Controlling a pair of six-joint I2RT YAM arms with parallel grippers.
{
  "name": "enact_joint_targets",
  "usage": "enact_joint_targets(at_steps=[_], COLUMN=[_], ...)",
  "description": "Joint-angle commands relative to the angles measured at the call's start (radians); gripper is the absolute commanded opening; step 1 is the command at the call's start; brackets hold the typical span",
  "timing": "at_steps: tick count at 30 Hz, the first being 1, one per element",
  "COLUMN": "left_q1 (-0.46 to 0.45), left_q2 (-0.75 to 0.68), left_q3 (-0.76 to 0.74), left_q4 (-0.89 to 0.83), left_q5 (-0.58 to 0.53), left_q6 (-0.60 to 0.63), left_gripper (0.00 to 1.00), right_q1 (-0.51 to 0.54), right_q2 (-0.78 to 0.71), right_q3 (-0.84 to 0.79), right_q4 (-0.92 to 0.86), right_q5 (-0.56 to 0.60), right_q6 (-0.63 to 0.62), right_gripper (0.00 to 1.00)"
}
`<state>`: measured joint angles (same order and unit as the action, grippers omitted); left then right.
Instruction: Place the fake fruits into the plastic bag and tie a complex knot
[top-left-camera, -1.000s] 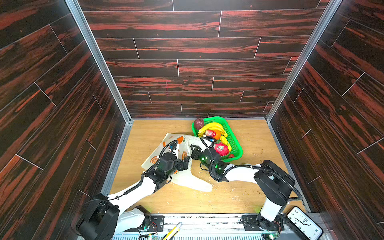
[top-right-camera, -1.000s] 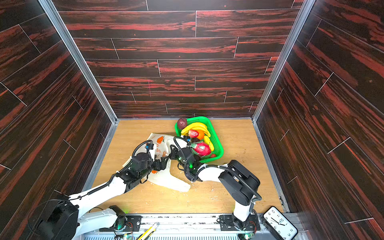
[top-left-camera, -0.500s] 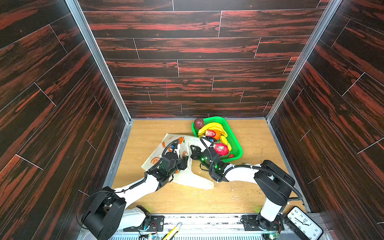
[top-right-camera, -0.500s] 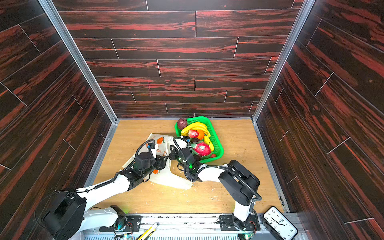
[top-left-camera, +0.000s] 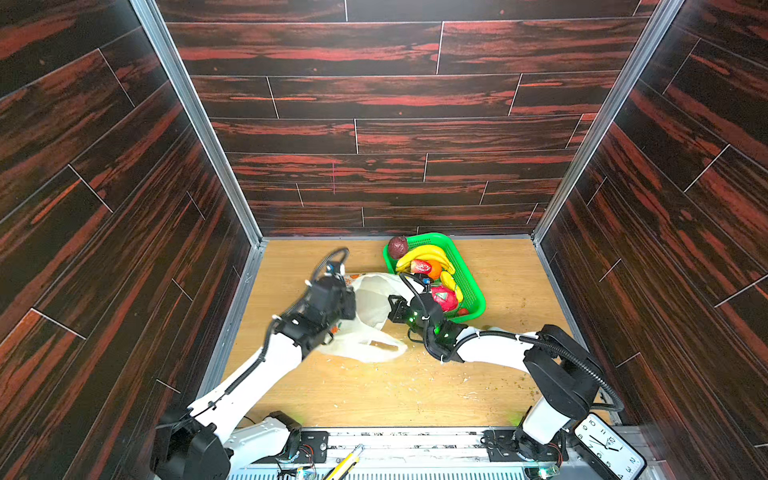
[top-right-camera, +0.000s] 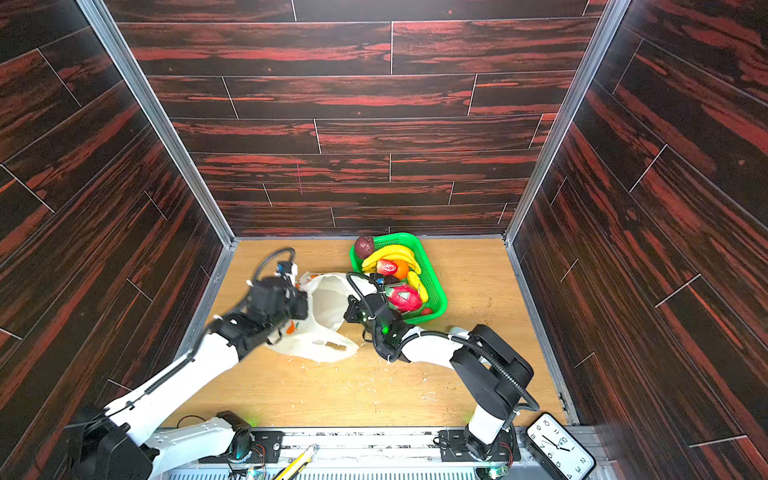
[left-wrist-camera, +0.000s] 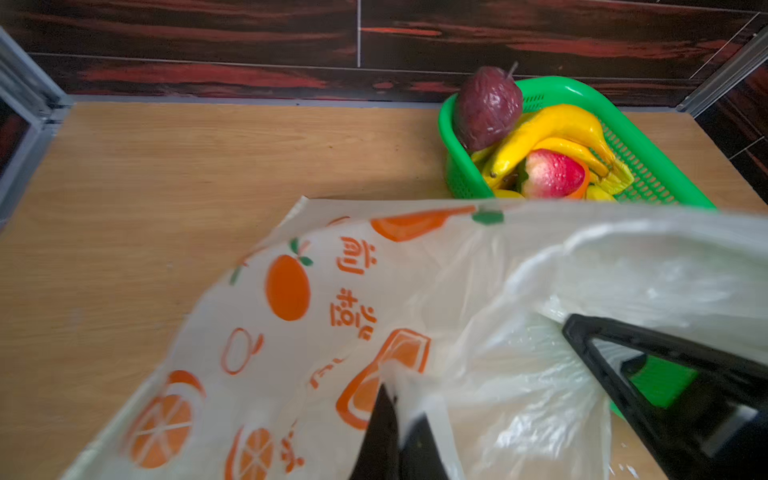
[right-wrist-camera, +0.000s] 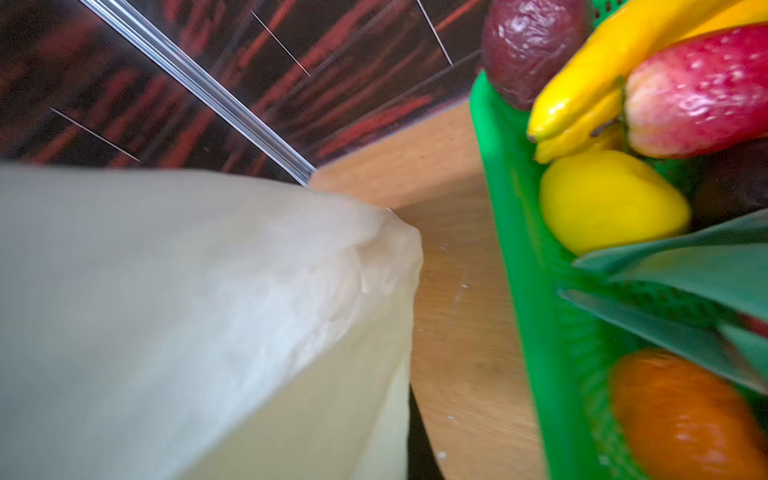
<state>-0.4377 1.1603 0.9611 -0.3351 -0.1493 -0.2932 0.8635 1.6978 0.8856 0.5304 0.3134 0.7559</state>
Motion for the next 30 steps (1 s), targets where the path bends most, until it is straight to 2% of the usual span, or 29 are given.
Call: enact_joint_targets(at_steps=[1,3,6,8,9,12,16,20,25,30], left_q1=[0.055,0.075,0.102,0.118,0.122,0.125,0.129,0.139,0.161,0.192], left_q2=[0.004,0.023,0.05,0.072,0.081,0.097,0.104,0.129,0.163,0.171], left_q3=[0.109,0.174,0.249,0.288,0.299,0.311,0.297,0.321,0.346,0.356], left_q4=[-0.29,-0.357,-0.442,-0.485,-0.497,-0.495,-0.427,-0.409,-0.404,-0.378], left_q5=[0.116,0.136,0.178,0.219,0.222,0.271,0.316,0.342,0.399,0.446], left_q6=[0.058,0.078,0.098,0.101,0.096,0.081,0.005,-0.071,-0.117,-0.159], left_gripper=[0.0,0.0,0.0,0.0,0.0,0.0,0.0,0.0,0.0,0.0], right_q1=[-0.041,-0.057,-0.06,-0.063,-0.064,-0.064,-0.067,-0.07,-0.073,-0.072], right_q2=[-0.027,-0.023,-0.035,-0.05,-0.058,-0.085,-0.124,-0.162,-0.206,-0.266], right_q3=[0.011,0.021,0.024,0.025,0.023,0.007,-0.023,-0.078,-0.119,-0.172], right_q4=[-0.101,-0.136,-0.16,-0.174,-0.173,-0.142,-0.093,-0.035,-0.036,-0.057], right_q5=[-0.109,-0.155,-0.153,-0.151,-0.154,-0.194,-0.254,-0.294,-0.322,-0.361], right_q6=[-0.042,-0.074,-0.126,-0.161,-0.177,-0.24,-0.28,-0.3,-0.327,-0.344], right_gripper=[0.0,0.0,0.0,0.04,0.1,0.34,0.64,0.86,0.95,0.97])
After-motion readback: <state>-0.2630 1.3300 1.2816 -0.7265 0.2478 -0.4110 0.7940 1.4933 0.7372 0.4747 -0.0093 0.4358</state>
